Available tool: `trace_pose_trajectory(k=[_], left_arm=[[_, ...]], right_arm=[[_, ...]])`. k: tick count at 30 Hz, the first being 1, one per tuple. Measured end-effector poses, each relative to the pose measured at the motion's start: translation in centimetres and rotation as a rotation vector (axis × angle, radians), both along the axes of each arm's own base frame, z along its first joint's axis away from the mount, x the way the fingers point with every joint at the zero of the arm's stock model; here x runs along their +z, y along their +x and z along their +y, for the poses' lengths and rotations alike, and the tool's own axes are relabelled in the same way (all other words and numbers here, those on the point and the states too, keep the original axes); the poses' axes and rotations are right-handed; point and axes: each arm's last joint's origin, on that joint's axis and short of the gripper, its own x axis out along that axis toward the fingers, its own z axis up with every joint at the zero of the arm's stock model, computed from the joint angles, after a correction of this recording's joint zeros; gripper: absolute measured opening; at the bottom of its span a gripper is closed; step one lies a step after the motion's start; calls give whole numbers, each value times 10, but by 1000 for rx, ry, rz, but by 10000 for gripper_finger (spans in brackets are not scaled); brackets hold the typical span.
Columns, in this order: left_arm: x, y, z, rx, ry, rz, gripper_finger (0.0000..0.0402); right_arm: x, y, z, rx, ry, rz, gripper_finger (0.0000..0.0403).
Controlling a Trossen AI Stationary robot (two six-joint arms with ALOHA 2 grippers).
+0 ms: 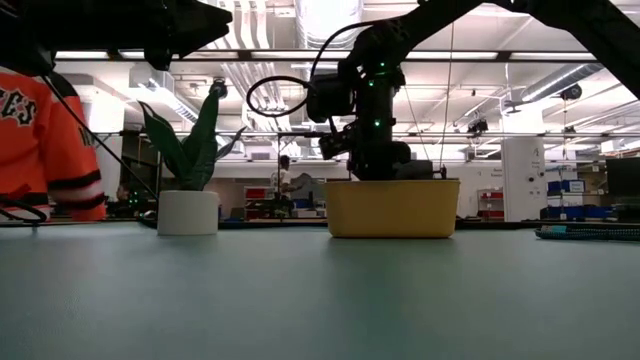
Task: Pick and place USB-C Cables
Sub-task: Put the purple charger cable into the yellow bin
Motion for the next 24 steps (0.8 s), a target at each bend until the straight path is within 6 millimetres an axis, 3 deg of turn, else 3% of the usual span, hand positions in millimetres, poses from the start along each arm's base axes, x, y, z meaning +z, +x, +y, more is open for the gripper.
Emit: trace_pose_trajectory(k=[24], left_arm=[[0, 0, 0, 0, 0, 0, 171]], right_arm=[[-7, -2, 1, 0, 3, 10, 34]])
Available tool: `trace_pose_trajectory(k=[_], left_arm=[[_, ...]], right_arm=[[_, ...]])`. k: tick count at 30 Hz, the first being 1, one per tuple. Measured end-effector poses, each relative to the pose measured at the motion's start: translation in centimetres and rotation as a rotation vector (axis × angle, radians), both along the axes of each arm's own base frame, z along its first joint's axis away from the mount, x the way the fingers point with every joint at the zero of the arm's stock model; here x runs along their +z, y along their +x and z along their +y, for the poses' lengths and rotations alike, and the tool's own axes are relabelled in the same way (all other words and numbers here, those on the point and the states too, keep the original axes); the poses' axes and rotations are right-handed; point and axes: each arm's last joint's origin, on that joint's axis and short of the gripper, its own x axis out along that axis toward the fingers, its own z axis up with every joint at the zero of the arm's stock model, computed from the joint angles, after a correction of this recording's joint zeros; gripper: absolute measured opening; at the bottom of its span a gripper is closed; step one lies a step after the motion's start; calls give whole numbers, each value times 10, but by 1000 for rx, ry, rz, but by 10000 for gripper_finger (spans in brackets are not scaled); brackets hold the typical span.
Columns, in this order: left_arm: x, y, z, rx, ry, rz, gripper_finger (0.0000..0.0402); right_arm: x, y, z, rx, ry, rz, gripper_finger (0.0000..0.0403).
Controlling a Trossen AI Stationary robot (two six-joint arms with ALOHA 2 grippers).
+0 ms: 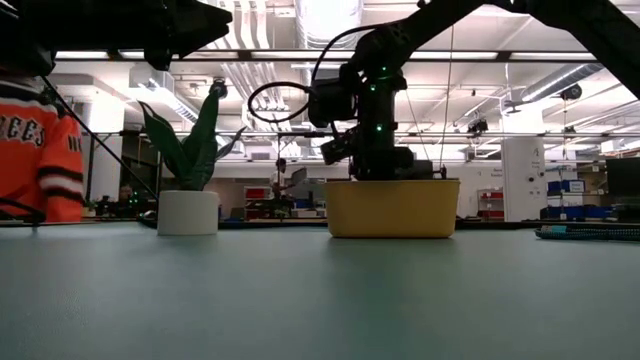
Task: Pick and place USB-C Cables
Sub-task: Put the purple charger cable into the yellow bin, then put the blue charger cable into the yellow bin
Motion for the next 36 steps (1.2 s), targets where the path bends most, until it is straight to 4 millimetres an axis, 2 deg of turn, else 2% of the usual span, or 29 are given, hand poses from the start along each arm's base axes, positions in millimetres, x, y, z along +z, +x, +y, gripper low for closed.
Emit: trace_pose_trajectory(k=[8, 18, 27, 36], left_arm=[[0, 0, 0, -1, -2, -1, 171], [0, 0, 0, -1, -3, -1, 171], [0, 0, 0, -1, -3, -1, 171], [0, 0, 0, -1, -4, -1, 171]], right_arm=[[0, 1, 0, -3, -2, -7, 41], [2, 0, -1, -14, -4, -14, 111], [22, -4, 1, -35, -17, -62, 151], [64, -17, 5, -129, -32, -162, 149]])
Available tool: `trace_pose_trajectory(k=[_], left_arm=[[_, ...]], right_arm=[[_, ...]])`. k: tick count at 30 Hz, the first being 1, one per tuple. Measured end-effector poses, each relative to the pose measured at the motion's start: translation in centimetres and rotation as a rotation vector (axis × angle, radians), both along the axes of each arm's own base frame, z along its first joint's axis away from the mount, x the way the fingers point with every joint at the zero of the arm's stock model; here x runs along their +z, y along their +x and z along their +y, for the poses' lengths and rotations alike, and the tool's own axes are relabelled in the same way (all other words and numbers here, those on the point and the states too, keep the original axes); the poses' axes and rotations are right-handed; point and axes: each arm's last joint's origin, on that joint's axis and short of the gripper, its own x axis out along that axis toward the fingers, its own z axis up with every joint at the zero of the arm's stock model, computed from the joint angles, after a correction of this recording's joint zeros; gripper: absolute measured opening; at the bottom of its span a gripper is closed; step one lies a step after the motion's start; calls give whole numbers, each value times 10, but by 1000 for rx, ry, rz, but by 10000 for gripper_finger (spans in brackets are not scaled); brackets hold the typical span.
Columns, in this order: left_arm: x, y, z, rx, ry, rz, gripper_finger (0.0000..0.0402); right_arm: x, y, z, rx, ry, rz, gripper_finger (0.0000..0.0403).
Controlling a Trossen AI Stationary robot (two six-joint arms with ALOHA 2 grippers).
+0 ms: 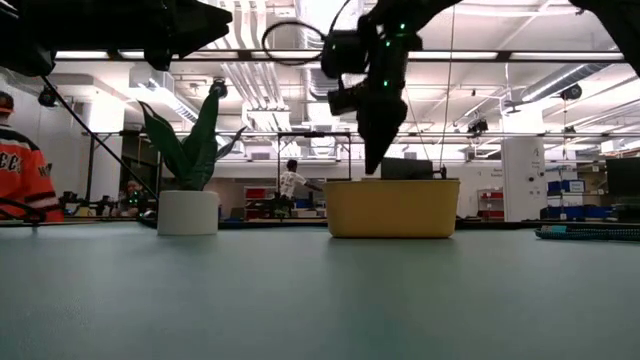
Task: Pick and place USB-C Cables
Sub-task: Put the blue charger cable into the yellow bin
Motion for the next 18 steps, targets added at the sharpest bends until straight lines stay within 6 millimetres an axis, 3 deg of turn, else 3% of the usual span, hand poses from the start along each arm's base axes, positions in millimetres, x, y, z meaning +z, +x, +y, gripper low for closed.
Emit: trace_pose_trajectory(k=[9, 18], left_arm=[[0, 0, 0, -12, -38, -15, 171], [0, 0, 0, -29, -97, -38, 171]], right_arm=[[40, -18, 17, -41, 36, -136, 131], [51, -39, 58, -5, 31, -309, 122]])
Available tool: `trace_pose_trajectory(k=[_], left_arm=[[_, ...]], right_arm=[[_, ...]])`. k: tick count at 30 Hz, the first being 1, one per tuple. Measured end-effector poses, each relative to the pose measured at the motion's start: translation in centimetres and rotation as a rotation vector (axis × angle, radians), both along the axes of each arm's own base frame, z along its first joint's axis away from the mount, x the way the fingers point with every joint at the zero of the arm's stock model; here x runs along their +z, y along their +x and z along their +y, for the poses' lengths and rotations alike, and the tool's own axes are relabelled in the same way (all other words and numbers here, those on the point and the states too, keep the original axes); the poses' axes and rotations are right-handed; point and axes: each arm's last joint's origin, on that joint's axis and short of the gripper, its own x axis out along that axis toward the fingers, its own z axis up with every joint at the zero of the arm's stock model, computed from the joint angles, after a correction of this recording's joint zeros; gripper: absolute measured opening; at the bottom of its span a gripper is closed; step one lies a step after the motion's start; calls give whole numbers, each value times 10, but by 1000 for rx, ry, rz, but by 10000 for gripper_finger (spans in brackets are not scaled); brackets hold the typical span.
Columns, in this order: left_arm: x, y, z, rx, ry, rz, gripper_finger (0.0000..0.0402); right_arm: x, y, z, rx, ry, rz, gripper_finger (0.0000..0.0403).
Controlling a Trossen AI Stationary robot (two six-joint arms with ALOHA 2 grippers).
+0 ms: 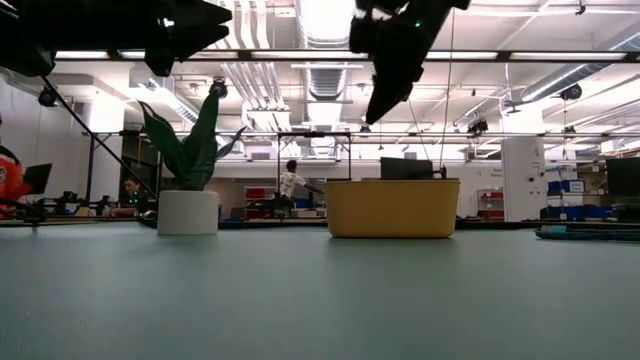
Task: Pick and place USB-C Cables
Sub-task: Put the blue charger cable into the yellow bin
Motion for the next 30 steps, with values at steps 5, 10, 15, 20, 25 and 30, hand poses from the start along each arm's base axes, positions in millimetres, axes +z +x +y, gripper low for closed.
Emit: trace_pose_trajectory(k=[5, 10, 15, 20, 25, 30], left_arm=[[0, 0, 0, -9, -23, -14, 171], [2, 0, 0, -9, -24, -19, 171], [5, 1, 0, -9, -25, -31, 171], [10, 3, -1, -27, -26, -43, 171], [19, 17, -4, -65, -36, -53, 171], [27, 43, -9, -74, -29, -27, 171]], right_arm=[[-4, -14, 23, 14, 10, -124, 125], [-10, -22, 39, 42, 2, -279, 125], [-23, -27, 48, 84, -22, -466, 125], [-43, -36, 54, 135, -68, -586, 122], [-53, -52, 59, 167, -98, -674, 117], [-51, -74, 60, 164, -99, -720, 116]])
